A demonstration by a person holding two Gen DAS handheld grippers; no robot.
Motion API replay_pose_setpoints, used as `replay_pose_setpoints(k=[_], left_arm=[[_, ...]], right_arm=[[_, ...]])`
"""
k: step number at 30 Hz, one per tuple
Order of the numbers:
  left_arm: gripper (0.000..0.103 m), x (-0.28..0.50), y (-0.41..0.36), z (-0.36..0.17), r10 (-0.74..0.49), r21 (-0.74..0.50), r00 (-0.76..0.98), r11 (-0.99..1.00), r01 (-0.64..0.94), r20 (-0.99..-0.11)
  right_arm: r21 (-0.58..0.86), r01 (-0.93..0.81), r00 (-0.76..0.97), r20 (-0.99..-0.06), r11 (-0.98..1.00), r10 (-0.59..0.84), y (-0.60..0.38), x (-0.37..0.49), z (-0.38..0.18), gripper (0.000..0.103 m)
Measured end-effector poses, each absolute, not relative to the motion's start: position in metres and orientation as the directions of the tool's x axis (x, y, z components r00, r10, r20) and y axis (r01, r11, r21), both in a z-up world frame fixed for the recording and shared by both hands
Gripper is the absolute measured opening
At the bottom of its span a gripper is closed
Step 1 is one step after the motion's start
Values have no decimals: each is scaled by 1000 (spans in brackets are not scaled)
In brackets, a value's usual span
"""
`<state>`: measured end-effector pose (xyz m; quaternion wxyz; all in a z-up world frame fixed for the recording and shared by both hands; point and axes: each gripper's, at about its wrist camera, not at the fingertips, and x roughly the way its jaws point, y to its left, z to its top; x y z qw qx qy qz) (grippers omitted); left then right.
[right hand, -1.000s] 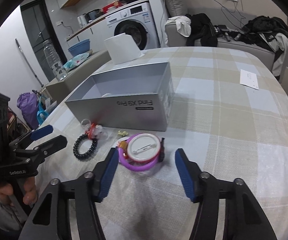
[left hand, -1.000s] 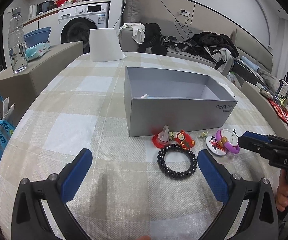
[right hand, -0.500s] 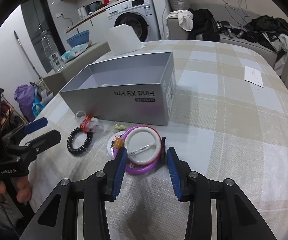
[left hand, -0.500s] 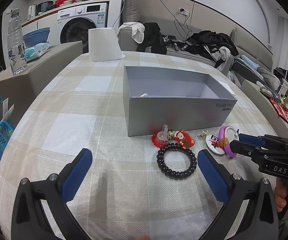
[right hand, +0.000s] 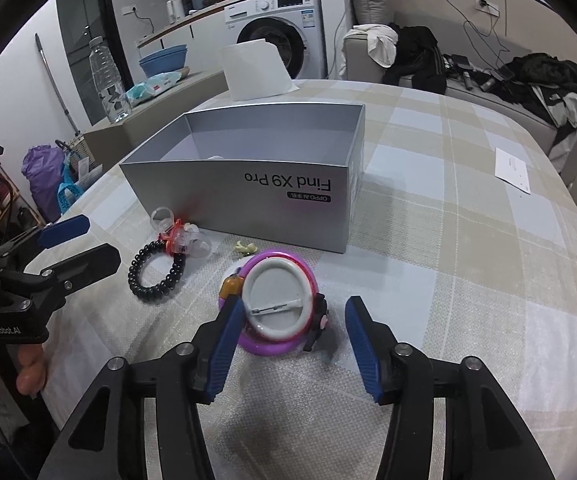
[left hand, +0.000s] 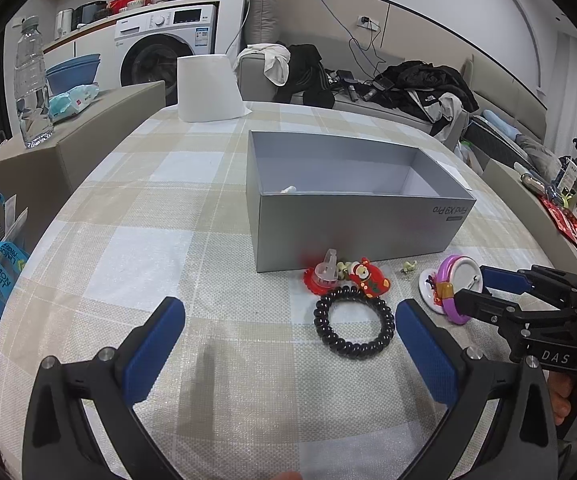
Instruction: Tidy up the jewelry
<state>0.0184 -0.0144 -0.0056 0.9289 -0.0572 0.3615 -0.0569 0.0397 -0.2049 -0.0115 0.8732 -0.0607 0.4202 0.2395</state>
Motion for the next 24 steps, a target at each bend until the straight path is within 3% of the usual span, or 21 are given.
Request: replay_pose_setpoints(k=[3, 9, 11, 13, 14, 24], left_arm=[[102, 18, -15, -6, -147, -148, 732, 987, 64, -665], [102, 19, -15, -6, -147, -147, 731, 987, 65, -666], [102, 19, -15, -6, -147, -147, 732, 987, 65, -665], [102, 19, -15, -6, -147, -147, 731, 987, 64, -666], [102, 19, -15, -6, -147, -147, 731, 987, 64, -666], [102, 18, -15, -7, -148, -147, 730, 987, 66, -667]], right_arm=[[73, -469, 544, -762, 880, 353, -204, 38, -10, 63], [40, -466, 575, -746, 884, 337, -207, 33, -4, 63], [60, -468, 567, -745, 882, 351, -208, 34, -4, 61], [77, -472, 558, -745, 878, 366, -209, 35, -4, 48], [78, -473, 559, -743, 878, 367, -209, 35, -4, 47], [95, -499, 575, -708, 862, 411, -208, 27, 7, 47]])
